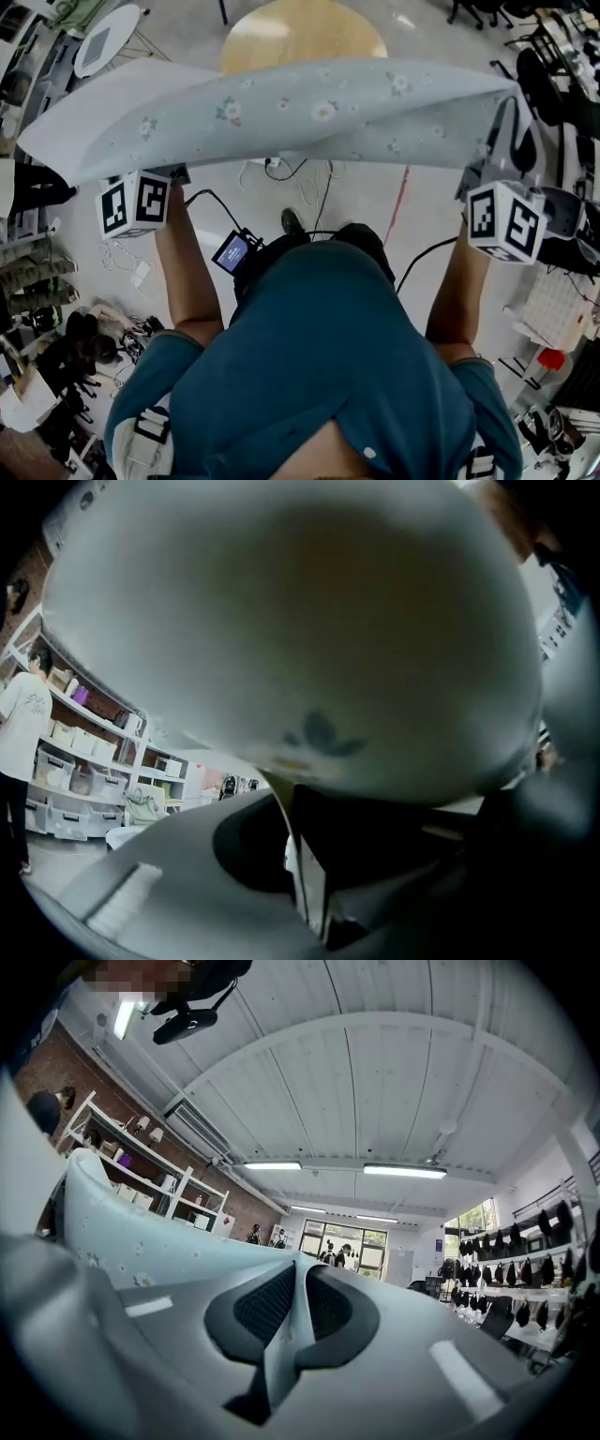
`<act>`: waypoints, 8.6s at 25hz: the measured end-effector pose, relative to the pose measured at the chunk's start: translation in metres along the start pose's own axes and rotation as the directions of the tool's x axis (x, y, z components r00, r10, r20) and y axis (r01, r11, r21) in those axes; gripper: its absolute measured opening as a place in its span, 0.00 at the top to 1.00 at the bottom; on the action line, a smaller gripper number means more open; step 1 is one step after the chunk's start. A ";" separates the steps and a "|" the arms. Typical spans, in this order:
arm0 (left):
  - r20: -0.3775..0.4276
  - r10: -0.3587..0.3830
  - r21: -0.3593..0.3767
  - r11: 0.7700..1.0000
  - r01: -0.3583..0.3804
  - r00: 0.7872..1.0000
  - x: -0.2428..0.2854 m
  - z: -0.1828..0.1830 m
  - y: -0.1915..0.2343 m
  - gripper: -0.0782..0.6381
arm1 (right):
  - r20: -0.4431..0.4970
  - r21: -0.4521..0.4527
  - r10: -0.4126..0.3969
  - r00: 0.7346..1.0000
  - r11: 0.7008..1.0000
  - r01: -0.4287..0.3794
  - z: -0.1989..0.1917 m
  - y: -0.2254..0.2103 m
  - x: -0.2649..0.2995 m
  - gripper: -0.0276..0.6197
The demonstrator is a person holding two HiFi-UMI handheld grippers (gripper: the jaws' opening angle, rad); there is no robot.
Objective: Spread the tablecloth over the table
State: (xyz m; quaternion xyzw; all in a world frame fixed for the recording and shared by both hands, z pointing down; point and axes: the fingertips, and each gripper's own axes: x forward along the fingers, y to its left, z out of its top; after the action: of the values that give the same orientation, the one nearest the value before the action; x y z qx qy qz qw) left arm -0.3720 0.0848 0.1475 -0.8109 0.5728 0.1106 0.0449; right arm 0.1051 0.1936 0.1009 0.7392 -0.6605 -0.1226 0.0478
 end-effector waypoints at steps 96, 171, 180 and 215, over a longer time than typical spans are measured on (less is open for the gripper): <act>-0.773 -0.322 -0.137 0.926 0.352 0.547 0.178 -0.535 -0.139 0.84 | -0.512 0.583 0.820 0.258 0.552 -0.597 -0.599 0.053 0.311 0.57; -0.818 -0.464 -0.183 0.770 0.612 0.339 0.171 -0.492 -0.194 0.66 | -0.415 0.887 0.867 -0.276 0.318 -0.334 -0.598 0.019 0.165 0.90; -0.792 -0.439 -0.265 0.873 0.408 0.424 0.159 -0.532 -0.177 0.76 | -0.403 0.908 0.860 -0.312 0.335 -0.250 -0.609 -0.019 0.171 0.75; -0.870 -0.287 -0.192 0.946 0.260 0.401 0.219 -0.622 -0.242 0.89 | -0.375 0.150 0.915 -0.151 -0.101 -0.984 -0.392 0.103 0.329 0.88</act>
State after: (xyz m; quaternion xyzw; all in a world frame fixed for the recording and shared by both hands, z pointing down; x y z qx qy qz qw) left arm 0.0049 -0.1586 0.6876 -0.8305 0.3689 -0.3312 -0.2538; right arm 0.1335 -0.1799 0.4648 0.0084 -0.9497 0.0301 0.3116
